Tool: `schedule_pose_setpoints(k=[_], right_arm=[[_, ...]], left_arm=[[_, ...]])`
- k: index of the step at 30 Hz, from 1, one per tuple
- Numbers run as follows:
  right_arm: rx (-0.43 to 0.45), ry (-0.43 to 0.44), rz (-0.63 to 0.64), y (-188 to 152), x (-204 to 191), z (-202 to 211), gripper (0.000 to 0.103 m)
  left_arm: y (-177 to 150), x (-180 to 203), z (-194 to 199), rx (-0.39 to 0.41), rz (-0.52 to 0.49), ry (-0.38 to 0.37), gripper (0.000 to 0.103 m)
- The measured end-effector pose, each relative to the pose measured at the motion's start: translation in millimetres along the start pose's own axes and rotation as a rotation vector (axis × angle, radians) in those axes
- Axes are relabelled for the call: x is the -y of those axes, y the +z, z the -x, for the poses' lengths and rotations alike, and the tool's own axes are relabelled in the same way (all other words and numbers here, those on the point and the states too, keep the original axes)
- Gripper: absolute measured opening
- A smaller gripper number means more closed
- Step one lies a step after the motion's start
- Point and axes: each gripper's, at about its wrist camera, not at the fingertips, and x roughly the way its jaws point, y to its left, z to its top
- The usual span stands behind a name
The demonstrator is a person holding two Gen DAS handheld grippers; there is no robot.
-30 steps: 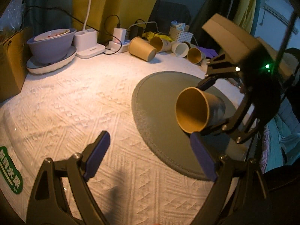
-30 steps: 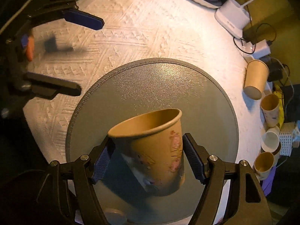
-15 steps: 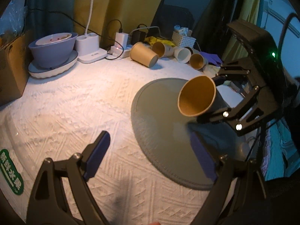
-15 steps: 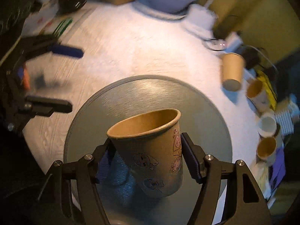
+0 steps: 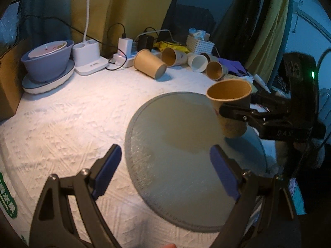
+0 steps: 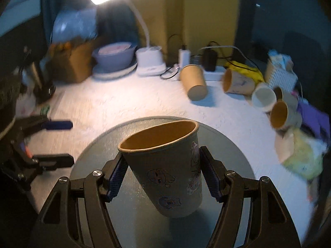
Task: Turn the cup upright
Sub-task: 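Rotate the right gripper to turn the cup rim-up, then lower the upright cup onto the grey mat and open the right gripper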
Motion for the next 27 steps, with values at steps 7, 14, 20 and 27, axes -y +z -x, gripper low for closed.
schedule_pose_setpoints(k=[7,14,20,27], right_arm=[[0.077,0.008,-0.11,-11.2,18.9,2.1,0.071],[0.075,0.039,-0.162,-25.8,23.5,-0.5,0.072],[0.076,0.049,-0.18,-34.0,23.6,4.2,0.072],[0.065,0.038,-0.19,-41.8,23.1,7.9,0.072]], left_arm=[[6.9,5.6,-8.9,-0.004,0.016,0.008,0.088],[10.6,9.4,-14.0,-0.004,0.02,0.01,0.088],[9.6,16.4,-16.9,-0.012,0.009,-0.002,0.088],[7.7,21.4,-13.9,-0.008,-0.003,-0.009,0.088]])
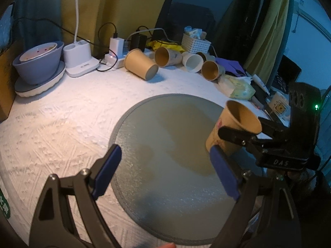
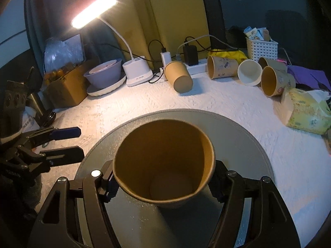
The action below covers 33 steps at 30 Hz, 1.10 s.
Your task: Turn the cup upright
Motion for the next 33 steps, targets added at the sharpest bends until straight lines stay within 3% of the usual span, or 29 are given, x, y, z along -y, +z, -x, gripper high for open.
schedule_pose_setpoints(k=[14,33], right_arm=[[-0.027,-0.069,-0.002,-17.7,-8.6,17.5,0.075],[-0.009,-0.173,-0.028,-45.0,-32.8,73.1,0.075]], left_arm=[[-11.6,18.2,15.8,0.018,-0.037,-0.004,0.088],[-38.3,49.3,58.6,0.089,-0.091,0.008,0.088]])
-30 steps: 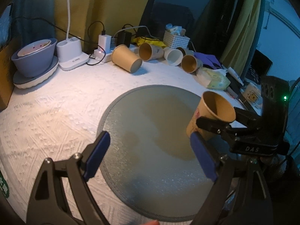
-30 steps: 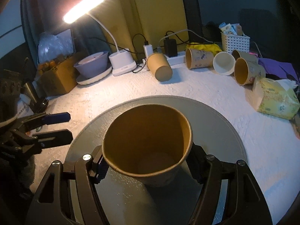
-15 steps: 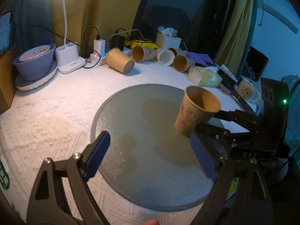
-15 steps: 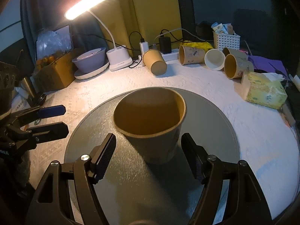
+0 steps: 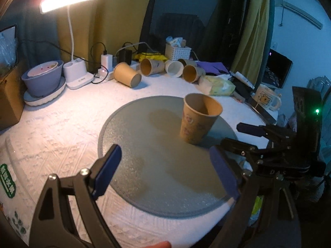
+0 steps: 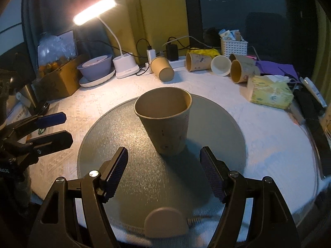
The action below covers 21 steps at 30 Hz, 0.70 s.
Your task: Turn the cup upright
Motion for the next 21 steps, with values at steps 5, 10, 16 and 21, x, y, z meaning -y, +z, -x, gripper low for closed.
schedule_pose_setpoints(k=[5,10,16,21], right_arm=[[0.014,-0.019,0.0,-4.2,-4.1,16.1,0.075],[0.038,-0.036,0.006,-5.3,-12.3,35.2,0.075],[0.075,-0.051,0.014,-6.3,-21.2,61.2,0.075],[0.108,-0.056,0.022,-5.5,-28.5,81.4,0.075]], left_arm=[[-4.1,6.0,11.2,0.017,-0.001,0.0,0.088],[-6.0,15.1,25.4,0.051,-0.016,-0.008,0.088],[-7.1,26.3,47.6,0.104,-0.037,-0.009,0.088],[-6.6,31.5,69.5,0.162,-0.045,0.0,0.088]])
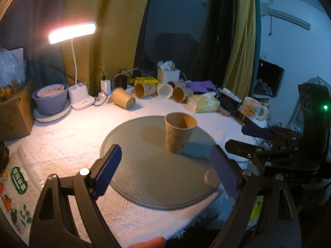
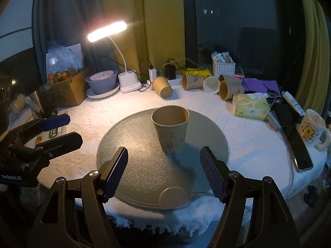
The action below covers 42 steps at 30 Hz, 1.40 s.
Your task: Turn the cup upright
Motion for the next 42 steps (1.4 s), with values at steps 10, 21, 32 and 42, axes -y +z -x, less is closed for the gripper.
schedule_pose_setpoints(k=[10,21,32,42], right_arm=[[0.067,-0.016,0.025,9.3,-13.3,39.8,0.075],[0.122,-0.04,0.062,16.5,-24.0,70.9,0.075],[0.18,-0.059,0.083,22.0,-34.4,99.9,0.075],[0.228,-0.07,0.101,27.8,-44.5,123.9,0.075]], left_arm=[[12.2,14.1,39.0,0.115,-0.046,0.039,0.088],[21.0,21.2,71.6,0.198,-0.061,0.028,0.088],[27.8,26.9,100.1,0.27,-0.074,0.008,0.088],[31.8,29.3,120.1,0.323,-0.078,-0.007,0.089]])
